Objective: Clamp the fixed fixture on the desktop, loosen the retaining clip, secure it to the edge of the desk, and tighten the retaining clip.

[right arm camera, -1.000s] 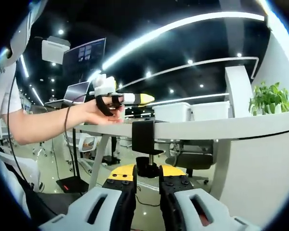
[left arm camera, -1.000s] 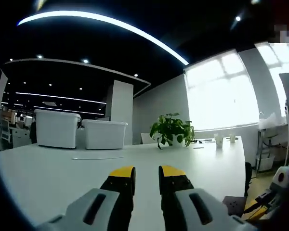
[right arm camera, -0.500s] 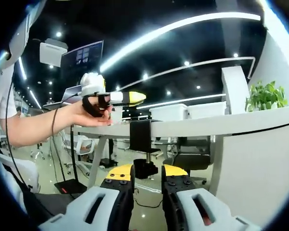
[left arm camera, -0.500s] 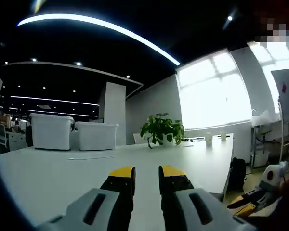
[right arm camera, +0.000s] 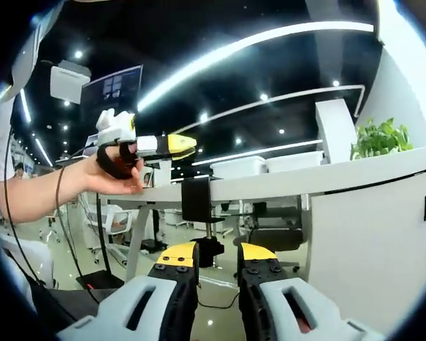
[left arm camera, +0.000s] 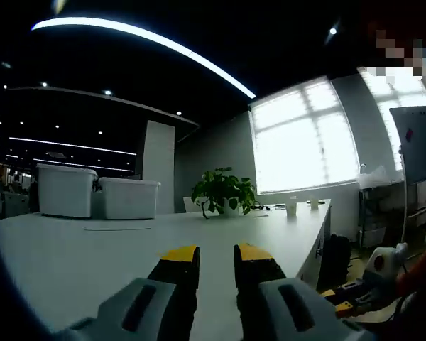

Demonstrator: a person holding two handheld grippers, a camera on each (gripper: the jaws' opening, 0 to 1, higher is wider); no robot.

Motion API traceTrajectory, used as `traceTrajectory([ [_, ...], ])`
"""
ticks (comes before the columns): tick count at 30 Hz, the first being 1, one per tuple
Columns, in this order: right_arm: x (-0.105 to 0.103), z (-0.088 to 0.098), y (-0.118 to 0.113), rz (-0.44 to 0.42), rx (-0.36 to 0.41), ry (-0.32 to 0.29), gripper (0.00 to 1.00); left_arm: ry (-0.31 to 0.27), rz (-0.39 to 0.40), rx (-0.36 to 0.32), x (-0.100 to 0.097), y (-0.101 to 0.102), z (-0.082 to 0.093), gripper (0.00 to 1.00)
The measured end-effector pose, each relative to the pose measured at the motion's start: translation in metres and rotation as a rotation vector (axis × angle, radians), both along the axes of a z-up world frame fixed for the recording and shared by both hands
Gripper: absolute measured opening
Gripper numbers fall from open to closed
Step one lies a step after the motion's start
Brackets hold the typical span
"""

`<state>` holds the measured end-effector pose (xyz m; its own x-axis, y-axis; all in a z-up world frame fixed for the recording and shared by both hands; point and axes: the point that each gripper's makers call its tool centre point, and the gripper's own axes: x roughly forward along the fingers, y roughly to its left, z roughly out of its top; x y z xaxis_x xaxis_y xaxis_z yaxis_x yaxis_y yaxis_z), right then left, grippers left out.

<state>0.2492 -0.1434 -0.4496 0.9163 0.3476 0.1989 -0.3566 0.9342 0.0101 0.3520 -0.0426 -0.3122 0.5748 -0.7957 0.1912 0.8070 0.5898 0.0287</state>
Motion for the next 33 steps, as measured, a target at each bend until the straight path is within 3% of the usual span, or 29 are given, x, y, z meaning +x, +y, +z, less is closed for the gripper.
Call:
traceTrajectory([
  [8,-0.001,-0.006,-0.004,-0.025,0.036,0.016,0.2,-0.004,-0.041,0.028,-0.026,0.0,-0.009,0.2],
  [14,-0.004,-0.009,-0.003,-0.021,0.024,0.025,0.2,0.017,-0.062,0.066,-0.035,-0.004,-0.029,0.2],
  [19,-0.008,-0.003,-0.005,-0.019,0.063,0.007,0.26,0.039,-0.062,0.037,-0.04,-0.004,-0.041,0.2],
  [28,-0.008,-0.006,0.0,-0.014,0.039,0.009,0.25,0.073,-0.131,-0.001,-0.06,-0.017,-0.055,0.2],
  [33,-0.006,-0.01,-0.002,-0.025,0.02,0.017,0.25,0.086,-0.182,0.025,-0.068,-0.027,-0.068,0.2],
])
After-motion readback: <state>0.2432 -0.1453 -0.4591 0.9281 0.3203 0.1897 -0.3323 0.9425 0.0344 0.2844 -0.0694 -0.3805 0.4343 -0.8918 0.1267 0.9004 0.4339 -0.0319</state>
